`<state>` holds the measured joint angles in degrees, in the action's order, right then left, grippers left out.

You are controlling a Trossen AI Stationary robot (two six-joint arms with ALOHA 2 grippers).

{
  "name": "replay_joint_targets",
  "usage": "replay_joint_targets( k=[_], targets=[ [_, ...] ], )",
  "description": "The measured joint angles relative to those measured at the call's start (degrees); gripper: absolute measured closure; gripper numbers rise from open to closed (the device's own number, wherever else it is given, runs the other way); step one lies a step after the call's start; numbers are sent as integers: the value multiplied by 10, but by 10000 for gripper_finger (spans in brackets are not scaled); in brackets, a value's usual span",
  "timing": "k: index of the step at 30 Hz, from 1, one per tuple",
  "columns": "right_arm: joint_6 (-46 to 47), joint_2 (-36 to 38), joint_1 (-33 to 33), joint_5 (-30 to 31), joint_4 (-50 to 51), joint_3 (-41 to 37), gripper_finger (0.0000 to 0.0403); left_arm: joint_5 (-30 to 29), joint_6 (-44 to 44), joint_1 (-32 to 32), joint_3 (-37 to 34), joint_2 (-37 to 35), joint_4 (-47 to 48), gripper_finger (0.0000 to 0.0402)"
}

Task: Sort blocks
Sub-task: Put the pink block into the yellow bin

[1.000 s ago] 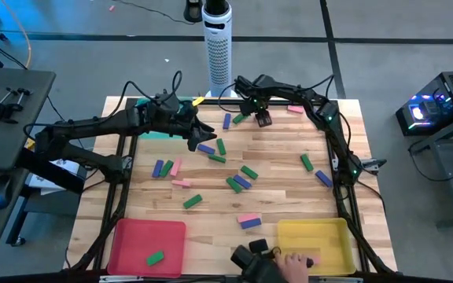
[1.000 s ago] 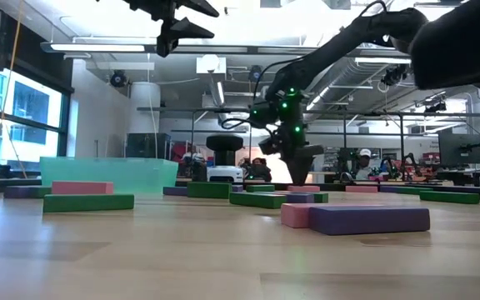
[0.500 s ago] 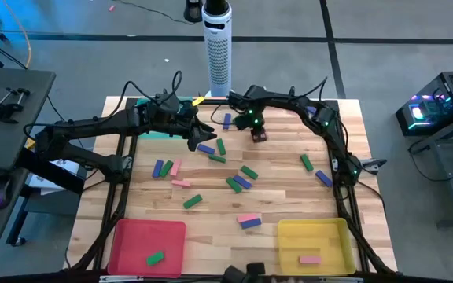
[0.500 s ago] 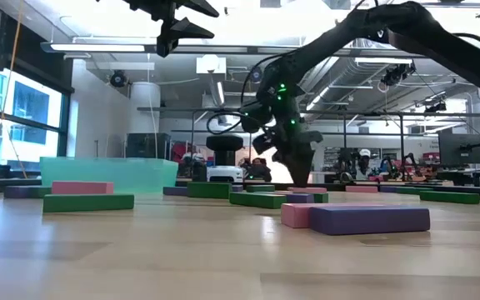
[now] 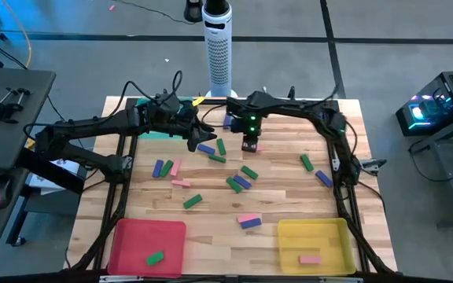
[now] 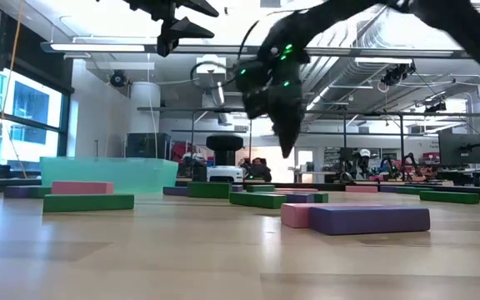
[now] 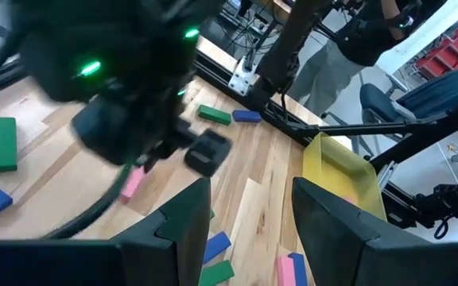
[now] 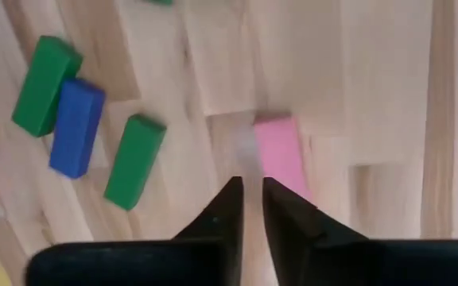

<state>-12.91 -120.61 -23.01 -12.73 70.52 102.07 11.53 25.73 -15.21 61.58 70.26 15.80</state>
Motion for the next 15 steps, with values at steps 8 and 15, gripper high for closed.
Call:
replay_joint_targets(
  k=[8,15],
  targets=[
    [79,184,-1,18,-291,-294,383,3,-23,14,0,0,12,239],
    [125,206,2,32,-466,-416,296,3,-34,18,0,0,11,239]
  ],
)
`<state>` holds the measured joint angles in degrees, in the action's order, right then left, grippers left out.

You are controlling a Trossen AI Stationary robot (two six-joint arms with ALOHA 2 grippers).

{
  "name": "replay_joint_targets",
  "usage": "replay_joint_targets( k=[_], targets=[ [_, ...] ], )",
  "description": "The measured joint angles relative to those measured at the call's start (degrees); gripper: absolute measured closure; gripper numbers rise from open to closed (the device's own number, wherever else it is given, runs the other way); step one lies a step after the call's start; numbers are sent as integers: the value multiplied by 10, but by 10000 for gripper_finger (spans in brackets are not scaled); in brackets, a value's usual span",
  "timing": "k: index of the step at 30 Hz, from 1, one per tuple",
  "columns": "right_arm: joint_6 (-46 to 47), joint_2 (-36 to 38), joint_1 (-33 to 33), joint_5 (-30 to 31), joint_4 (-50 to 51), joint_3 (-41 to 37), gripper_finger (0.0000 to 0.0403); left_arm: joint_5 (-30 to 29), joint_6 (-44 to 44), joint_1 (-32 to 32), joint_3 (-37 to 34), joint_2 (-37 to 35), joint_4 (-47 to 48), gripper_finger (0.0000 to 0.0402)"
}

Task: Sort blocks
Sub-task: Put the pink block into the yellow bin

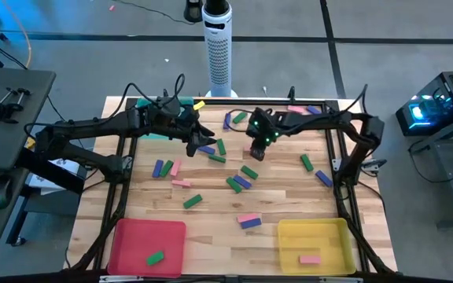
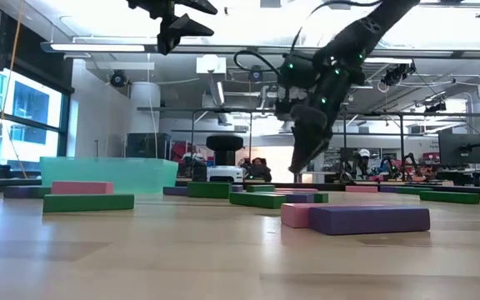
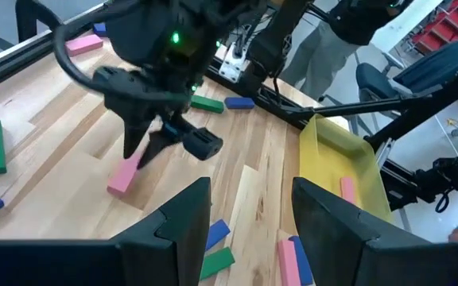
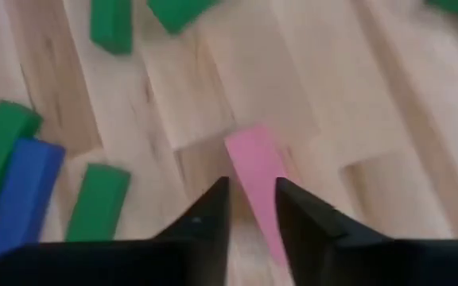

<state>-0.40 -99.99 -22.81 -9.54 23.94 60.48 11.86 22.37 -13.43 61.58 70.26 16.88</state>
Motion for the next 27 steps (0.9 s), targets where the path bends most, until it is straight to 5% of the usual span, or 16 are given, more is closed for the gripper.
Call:
replay_joint_targets(
  k=[6,11,15,21,27],
  targets=[
    [-31,-6,0,36,-90,-38,175,0,0,0,0,0,0,239],
    [-41,-16,-3,59,-128,-65,149,0,0,0,0,0,0,239],
    [-56,-26,-2,5,-130,-85,161,0,0,0,0,0,-2,239],
    [-40,-26,22,46,-138,-111,204,-3,0,0,0,0,-2,239],
    [67,-21,42,63,-117,-100,314,-4,0,0,0,0,-1,239]
  ],
)
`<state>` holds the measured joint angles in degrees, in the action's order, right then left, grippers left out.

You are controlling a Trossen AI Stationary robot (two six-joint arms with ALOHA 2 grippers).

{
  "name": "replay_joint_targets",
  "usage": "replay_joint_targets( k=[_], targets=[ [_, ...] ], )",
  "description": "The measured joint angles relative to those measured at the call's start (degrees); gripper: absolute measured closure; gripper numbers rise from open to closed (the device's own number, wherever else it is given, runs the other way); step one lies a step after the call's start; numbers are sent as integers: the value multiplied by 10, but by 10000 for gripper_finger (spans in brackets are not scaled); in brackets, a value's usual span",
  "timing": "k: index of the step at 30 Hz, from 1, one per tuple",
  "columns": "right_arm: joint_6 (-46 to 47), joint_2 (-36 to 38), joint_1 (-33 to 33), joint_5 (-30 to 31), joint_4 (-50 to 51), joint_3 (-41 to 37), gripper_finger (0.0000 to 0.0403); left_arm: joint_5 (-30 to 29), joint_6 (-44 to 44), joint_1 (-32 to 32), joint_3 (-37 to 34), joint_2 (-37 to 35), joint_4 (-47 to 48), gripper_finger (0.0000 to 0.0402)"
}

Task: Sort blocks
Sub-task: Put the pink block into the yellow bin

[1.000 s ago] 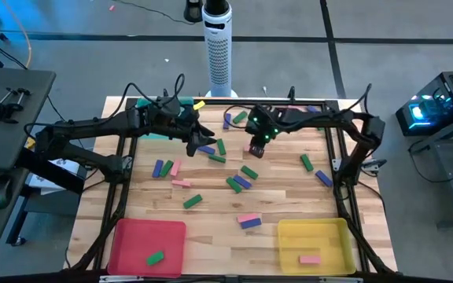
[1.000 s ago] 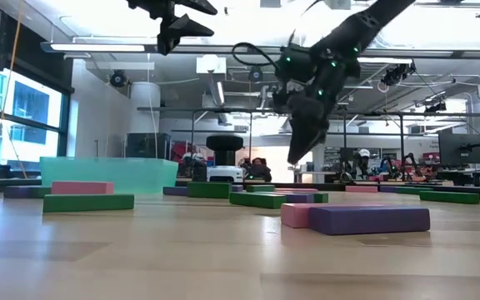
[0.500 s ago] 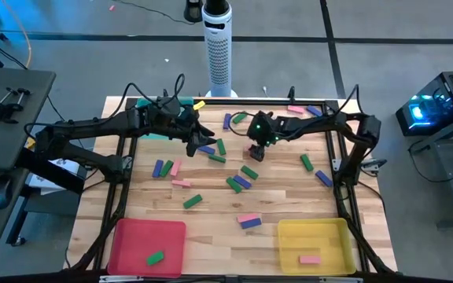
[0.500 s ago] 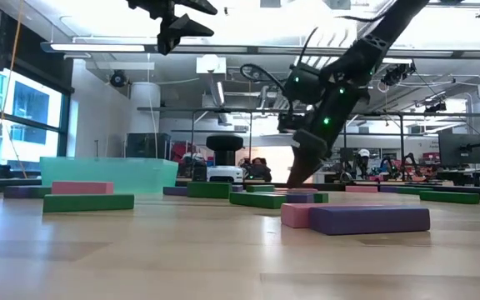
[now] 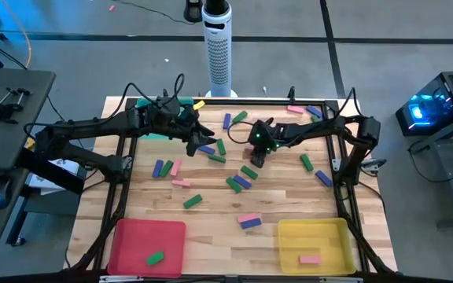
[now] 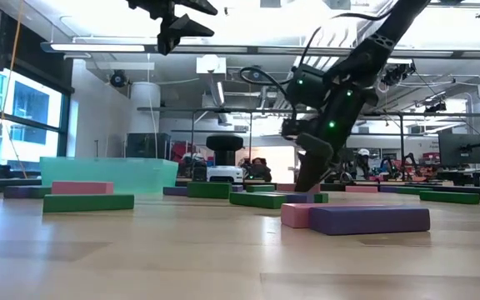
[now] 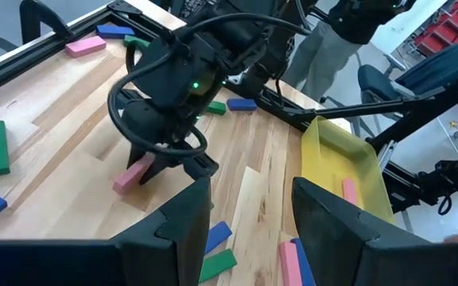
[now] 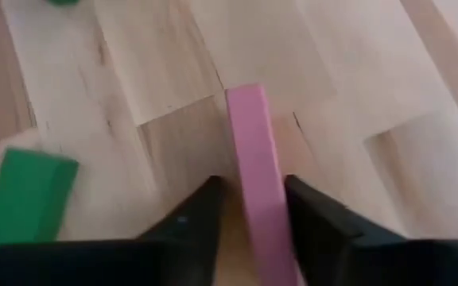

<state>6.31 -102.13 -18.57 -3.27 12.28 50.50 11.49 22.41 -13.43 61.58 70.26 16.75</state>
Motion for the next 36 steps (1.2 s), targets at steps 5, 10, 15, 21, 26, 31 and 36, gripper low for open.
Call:
replay_joint_targets(
  k=[5,10,15,21,26,31,36],
  targets=[
    [129,54,41,98,119,46,379,0,0,0,0,0,-1,239],
    [135,177,111,167,219,93,378,-2,-8,-1,0,0,-5,239],
    [240,311,180,127,314,97,383,-4,-38,-3,0,0,-29,239],
    [420,414,314,34,359,24,382,-4,-75,-18,0,0,-83,239],
    [586,411,468,-124,258,-65,382,-4,-86,-33,0,0,-96,239],
    [669,374,594,-155,75,-112,381,-4,-86,-39,0,0,-89,239],
    [740,316,649,-153,68,-113,374,-4,-91,-39,0,0,-90,239]
  ],
)
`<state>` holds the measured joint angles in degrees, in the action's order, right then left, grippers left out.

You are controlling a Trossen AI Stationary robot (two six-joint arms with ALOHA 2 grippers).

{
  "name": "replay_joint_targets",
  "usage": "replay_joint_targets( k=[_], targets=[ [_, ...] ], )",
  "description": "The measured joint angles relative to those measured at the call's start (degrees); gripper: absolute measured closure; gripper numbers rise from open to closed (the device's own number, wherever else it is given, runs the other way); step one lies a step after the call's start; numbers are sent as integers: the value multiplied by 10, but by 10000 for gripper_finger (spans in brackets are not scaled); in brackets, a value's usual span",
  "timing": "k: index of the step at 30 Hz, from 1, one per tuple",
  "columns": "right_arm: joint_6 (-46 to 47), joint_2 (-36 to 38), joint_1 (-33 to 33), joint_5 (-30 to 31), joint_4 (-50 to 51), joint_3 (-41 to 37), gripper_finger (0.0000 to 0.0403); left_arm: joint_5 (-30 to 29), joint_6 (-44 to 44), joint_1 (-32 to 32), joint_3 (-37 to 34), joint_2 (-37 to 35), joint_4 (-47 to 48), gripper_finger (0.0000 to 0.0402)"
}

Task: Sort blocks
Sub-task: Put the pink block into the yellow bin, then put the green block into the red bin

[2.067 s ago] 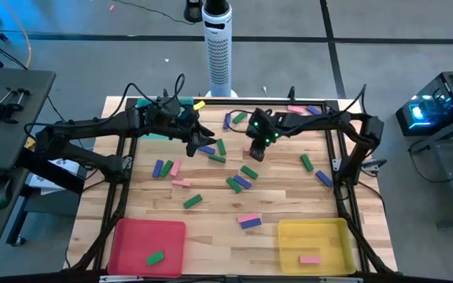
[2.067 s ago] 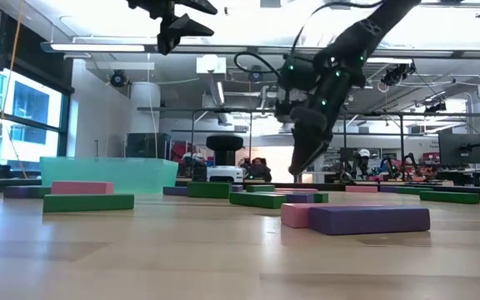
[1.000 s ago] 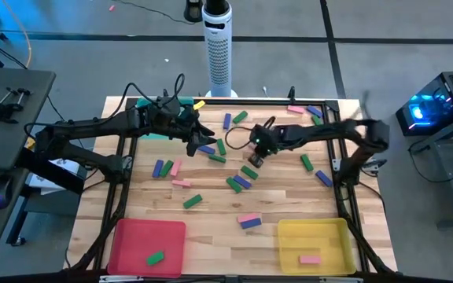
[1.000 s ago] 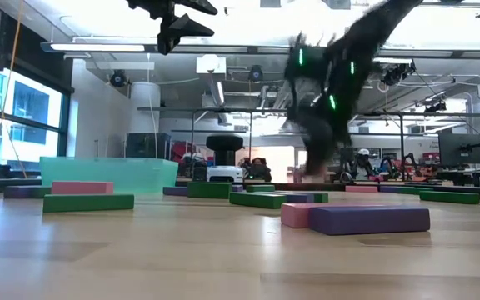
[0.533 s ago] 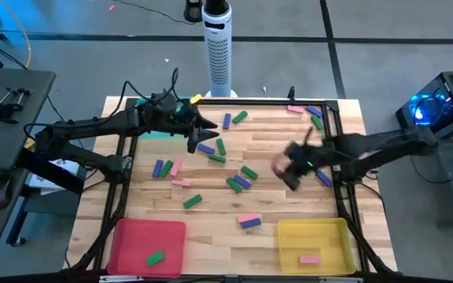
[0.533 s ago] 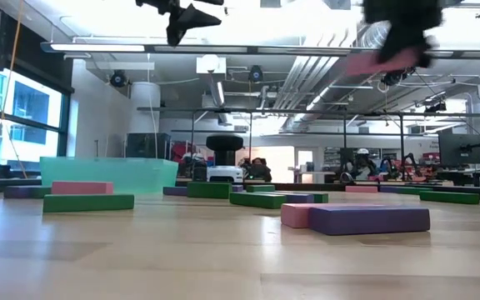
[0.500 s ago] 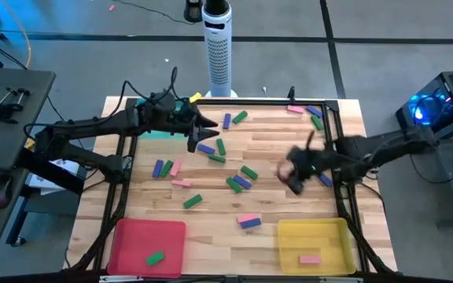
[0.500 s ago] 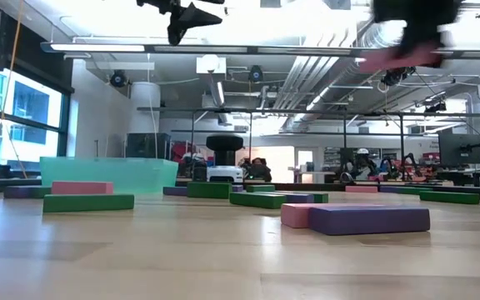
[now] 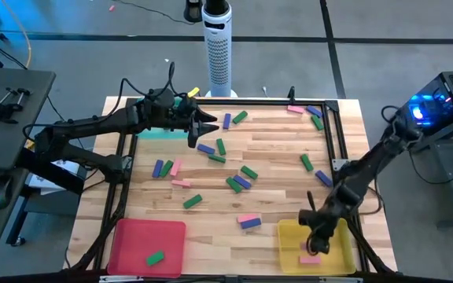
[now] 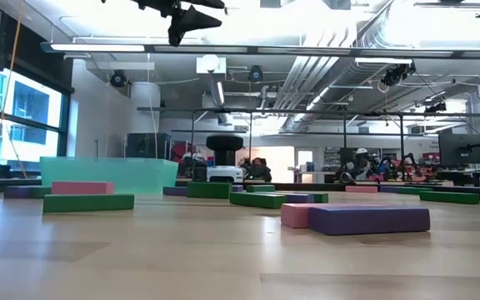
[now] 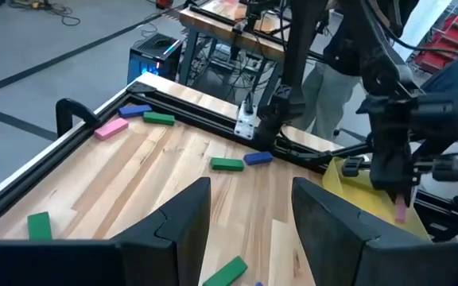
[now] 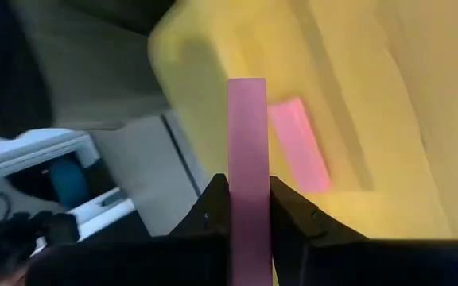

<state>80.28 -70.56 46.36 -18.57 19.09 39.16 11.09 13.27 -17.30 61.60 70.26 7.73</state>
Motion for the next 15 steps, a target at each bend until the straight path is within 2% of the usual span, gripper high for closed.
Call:
replay_joint_targets(
  k=[3,8,11,15],
  targets=[
    [-2,-31,7,-14,-2,0,351,0,-9,0,0,0,0,239],
    [-1,-63,-5,-63,-6,0,292,0,-10,0,0,0,0,239],
    [14,-63,-24,-122,-1,0,266,0,-9,0,0,0,0,239],
    [24,-40,-55,-189,-2,6,259,1,-3,1,0,0,1,239]
  ],
)
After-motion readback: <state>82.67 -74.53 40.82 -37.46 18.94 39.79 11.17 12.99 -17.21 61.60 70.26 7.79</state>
